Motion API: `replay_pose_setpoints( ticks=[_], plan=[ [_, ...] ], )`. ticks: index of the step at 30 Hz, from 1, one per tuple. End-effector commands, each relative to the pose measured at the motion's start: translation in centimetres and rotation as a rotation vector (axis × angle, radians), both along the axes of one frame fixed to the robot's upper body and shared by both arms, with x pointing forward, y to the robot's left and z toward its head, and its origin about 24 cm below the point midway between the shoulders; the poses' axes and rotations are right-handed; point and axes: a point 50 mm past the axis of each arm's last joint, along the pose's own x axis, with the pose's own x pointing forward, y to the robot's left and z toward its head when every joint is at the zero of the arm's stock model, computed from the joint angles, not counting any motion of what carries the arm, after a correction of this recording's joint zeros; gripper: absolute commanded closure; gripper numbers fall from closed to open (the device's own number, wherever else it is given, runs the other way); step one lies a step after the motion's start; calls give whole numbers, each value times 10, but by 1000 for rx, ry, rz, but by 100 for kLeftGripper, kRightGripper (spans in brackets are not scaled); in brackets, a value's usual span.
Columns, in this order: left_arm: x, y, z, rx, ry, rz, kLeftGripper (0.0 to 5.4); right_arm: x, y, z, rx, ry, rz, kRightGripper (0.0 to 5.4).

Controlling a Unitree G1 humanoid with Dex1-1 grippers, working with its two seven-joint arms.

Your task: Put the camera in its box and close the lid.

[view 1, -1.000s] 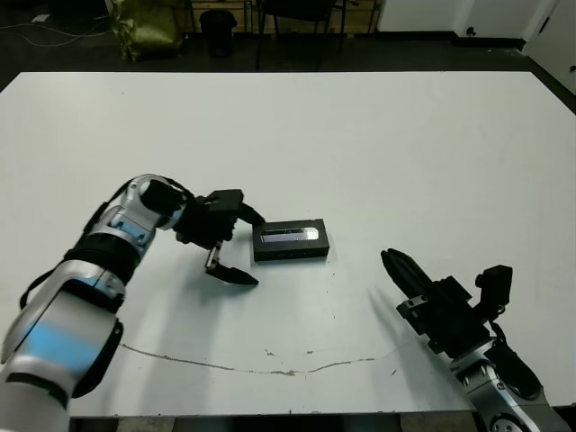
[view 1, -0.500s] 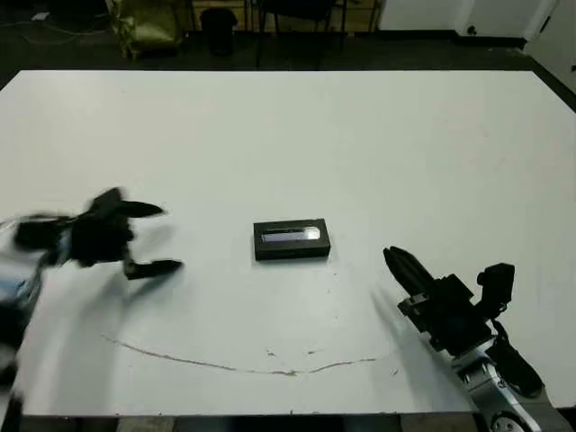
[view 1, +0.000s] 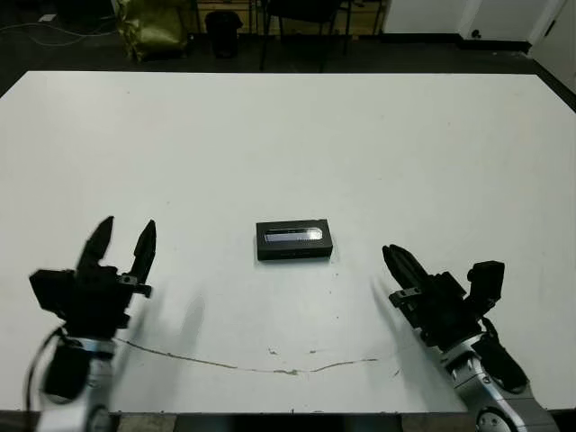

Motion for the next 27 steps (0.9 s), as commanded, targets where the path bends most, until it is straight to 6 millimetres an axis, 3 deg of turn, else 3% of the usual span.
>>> replay_pose_setpoints(
  ticks=[1, 4, 7, 18, 27],
  plan=[
    [-2, -21, 0, -55, 3, 20, 410, 0, -1, -3, -22, 8, -6, 540],
    [-1, -44, 9, -57, 51, 2, 489, 1, 2, -3, -33, 4, -2, 540],
    [1, -58, 19, -30, 74, -27, 535, 3, 4, -5, 8, -2, 11, 540],
    [26, -93, 46, 52, 125, -245, 538, 6, 4, -7, 5, -12, 19, 540],
    [64, -135, 40, 5, 287, -286, 538, 1, 0, -1, -37, 4, -29, 540]
  ],
)
